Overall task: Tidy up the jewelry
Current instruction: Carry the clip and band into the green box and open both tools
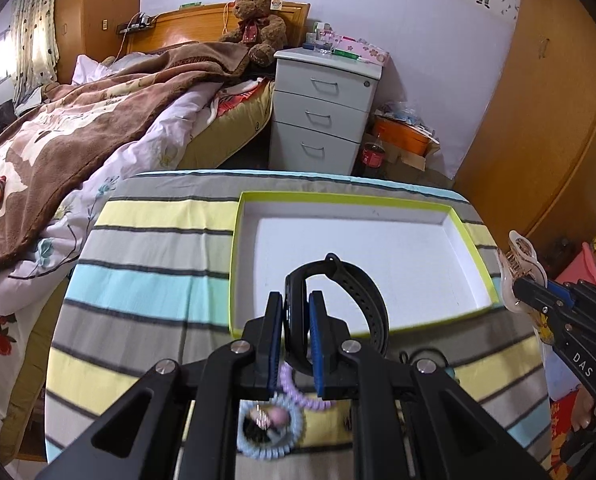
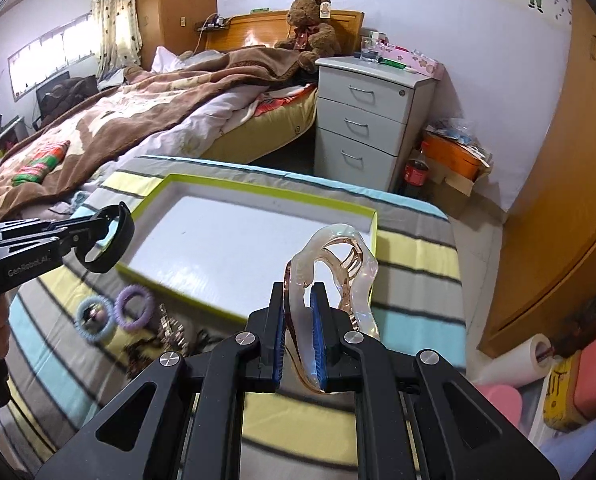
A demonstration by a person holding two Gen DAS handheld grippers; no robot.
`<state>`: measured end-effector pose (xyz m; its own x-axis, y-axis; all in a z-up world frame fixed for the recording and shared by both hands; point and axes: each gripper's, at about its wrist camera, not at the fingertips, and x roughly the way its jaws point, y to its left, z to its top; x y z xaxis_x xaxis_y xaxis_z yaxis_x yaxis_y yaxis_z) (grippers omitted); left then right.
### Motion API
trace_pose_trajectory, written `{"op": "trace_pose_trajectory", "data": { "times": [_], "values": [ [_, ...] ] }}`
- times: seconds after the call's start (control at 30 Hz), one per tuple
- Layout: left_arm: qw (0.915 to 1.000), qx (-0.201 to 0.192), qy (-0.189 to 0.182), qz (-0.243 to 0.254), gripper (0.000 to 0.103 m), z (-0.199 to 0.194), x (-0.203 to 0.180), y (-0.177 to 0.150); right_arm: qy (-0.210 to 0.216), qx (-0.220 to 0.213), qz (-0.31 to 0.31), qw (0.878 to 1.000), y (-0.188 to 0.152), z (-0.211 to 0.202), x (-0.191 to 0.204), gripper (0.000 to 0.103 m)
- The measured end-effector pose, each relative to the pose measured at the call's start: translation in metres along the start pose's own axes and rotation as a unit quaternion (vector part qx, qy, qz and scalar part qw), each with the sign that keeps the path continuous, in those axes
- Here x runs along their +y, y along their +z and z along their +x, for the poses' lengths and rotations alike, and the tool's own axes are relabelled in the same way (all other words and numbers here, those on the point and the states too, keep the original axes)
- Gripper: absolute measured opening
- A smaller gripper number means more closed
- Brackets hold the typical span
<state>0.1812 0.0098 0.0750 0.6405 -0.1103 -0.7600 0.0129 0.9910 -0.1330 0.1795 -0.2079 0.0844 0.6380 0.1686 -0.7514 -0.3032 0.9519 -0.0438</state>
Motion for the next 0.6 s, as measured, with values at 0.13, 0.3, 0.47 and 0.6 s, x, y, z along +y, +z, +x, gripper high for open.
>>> {"op": "trace_pose_trajectory", "data": {
  "times": [0.13, 0.3, 0.47, 0.6],
  "values": [
    [1.0000, 0.002, -0.003, -0.007, 0.014, 0.015, 0.002, 0.013, 0.001, 0.014, 0.004, 1.000, 0.011, 0.022, -0.006, 0.012],
    [0.9999, 0.014, -0.001, -0.006, 0.014, 0.037, 0.002, 0.023, 0.002, 0.030, 0.005, 1.000, 0.019, 0.049, -0.012, 0.012],
    [0.9995, 0.030, -0.003, -0.008, 0.014, 0.060, 0.002, 0.028, 0.006, 0.048, 0.008, 0.999, 0.025, 0.073, -0.018, 0.012],
    [0.9991, 0.041, -0.002, -0.012, 0.014, 0.075, 0.003, 0.029, 0.008, 0.058, 0.010, 0.998, 0.027, 0.088, -0.022, 0.012]
  ]
}}
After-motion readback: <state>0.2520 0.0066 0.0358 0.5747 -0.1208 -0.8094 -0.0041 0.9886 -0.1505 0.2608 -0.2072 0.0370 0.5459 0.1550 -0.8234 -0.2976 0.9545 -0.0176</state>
